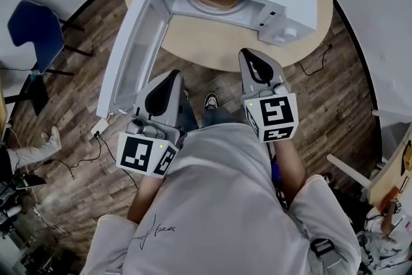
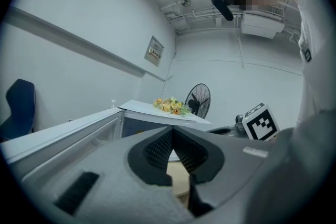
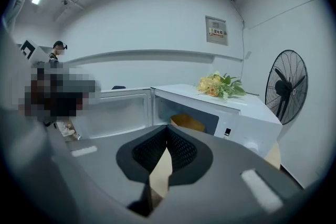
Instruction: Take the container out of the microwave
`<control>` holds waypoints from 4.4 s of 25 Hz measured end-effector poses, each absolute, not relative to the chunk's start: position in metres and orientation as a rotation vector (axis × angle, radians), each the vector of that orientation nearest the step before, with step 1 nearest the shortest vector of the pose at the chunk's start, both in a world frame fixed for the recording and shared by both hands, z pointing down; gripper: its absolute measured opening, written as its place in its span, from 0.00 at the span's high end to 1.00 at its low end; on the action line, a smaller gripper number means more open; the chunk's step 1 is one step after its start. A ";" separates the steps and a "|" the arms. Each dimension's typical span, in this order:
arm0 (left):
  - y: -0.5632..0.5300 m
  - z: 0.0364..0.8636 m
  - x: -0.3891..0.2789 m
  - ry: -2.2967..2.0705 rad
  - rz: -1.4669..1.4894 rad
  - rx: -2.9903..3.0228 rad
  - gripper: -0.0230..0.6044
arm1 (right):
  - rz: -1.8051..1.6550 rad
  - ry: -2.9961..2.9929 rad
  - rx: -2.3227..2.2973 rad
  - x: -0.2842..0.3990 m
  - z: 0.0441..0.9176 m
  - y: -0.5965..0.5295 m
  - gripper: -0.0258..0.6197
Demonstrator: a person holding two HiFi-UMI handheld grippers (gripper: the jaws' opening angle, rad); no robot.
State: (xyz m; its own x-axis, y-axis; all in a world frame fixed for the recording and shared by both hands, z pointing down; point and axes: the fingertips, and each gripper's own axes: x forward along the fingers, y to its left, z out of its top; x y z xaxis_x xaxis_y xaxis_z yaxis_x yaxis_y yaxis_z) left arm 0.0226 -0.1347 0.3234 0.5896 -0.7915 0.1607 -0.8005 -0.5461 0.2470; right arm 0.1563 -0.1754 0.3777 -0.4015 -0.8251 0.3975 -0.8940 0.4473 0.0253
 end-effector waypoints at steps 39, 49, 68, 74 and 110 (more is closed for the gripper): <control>-0.170 0.343 -0.035 -1.405 0.146 2.407 0.96 | -0.198 -1.806 1.049 0.132 0.500 -0.341 0.86; -0.172 0.347 -0.047 -1.459 0.206 2.376 0.96 | -0.186 -1.701 0.940 0.132 0.533 -0.362 0.83; -0.171 0.353 -0.051 -1.416 0.155 2.346 0.96 | -0.152 -1.680 0.864 0.127 0.540 -0.355 0.90; -0.169 0.356 -0.046 -1.394 0.153 2.352 0.96 | -0.138 -1.695 0.871 0.126 0.538 -0.347 0.91; -0.155 0.356 -0.019 -1.327 0.134 2.408 0.96 | 0.266 -1.992 0.906 0.125 0.500 -0.267 0.91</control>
State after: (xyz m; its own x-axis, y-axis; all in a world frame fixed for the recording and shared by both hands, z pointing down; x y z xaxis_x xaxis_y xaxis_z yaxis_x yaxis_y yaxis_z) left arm -0.0194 -0.1552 0.3557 0.5482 -0.7933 0.2650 -0.8303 -0.4780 0.2867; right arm 0.1253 -0.2670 0.4997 -0.3230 -0.4938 0.8074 -0.6885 0.7079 0.1575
